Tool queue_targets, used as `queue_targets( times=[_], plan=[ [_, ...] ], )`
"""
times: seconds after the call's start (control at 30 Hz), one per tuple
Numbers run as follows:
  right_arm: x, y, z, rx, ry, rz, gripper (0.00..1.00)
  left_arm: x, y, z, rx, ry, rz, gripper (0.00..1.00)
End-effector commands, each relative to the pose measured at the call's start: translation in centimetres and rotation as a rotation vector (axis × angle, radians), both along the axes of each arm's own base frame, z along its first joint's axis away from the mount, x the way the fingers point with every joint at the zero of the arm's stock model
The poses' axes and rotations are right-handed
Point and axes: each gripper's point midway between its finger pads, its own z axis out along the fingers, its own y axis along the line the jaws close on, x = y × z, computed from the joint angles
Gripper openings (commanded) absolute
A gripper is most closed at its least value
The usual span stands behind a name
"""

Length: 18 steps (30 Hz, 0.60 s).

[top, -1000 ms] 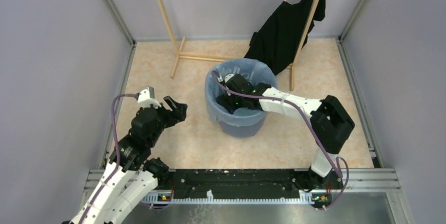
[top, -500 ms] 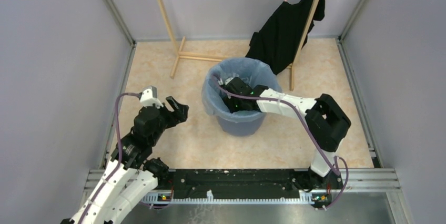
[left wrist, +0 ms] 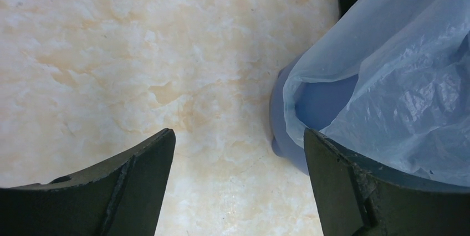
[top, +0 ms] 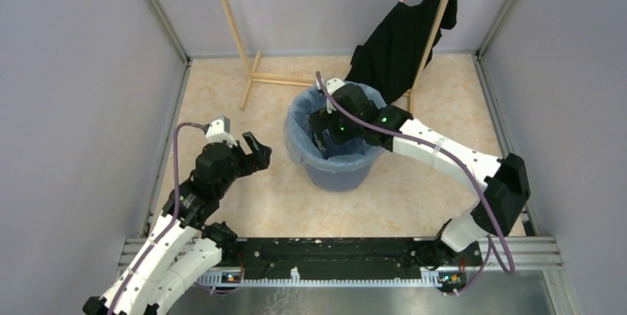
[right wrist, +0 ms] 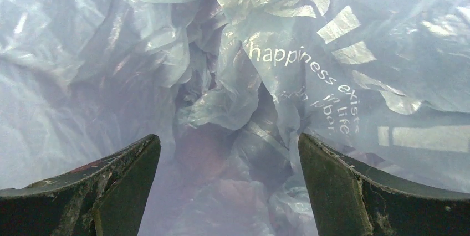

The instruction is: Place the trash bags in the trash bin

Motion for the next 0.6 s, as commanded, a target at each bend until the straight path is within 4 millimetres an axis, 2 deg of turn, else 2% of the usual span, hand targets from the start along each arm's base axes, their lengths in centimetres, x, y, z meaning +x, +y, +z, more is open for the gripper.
queue_targets(
  times=[0.0, 0.07, 0.17, 0.2, 0.33, 0.47, 0.57],
  plan=[
    [-0.6, 0.0, 4.8, 0.078, -0.062, 0.000, 0.94, 1.6, 0.9, 5.1, 0.070, -0.144, 0.020, 0.94],
    [-0.8, -0.1, 6.5, 0.117, -0.088, 0.004, 0.95, 2.2, 1.0, 6.3, 0.106, -0.172, 0.012, 0.97],
    [-1.2, -0.5, 9.4, 0.193, -0.145, 0.009, 0.95, 3.1, 0.6, 7.0, 0.142, -0.180, -0.001, 0.99],
    [-1.6, -0.8, 10.7, 0.226, -0.169, 0.016, 0.96, 3.4, 0.5, 7.2, 0.149, -0.178, -0.002, 0.99],
    [-3.5, -1.7, 13.6, 0.348, -0.236, 0.058, 0.99, 4.6, 0.5, 8.3, 0.165, -0.197, 0.019, 0.99],
    [-5.8, -3.5, 17.4, 0.491, -0.344, 0.101, 0.99, 6.2, 0.1, 9.6, 0.166, -0.225, 0.036, 0.99],
    [-6.5, -5.6, 18.7, 0.514, -0.404, 0.071, 0.99, 7.6, -0.6, 9.5, 0.152, -0.218, 0.027, 0.99]
  ],
)
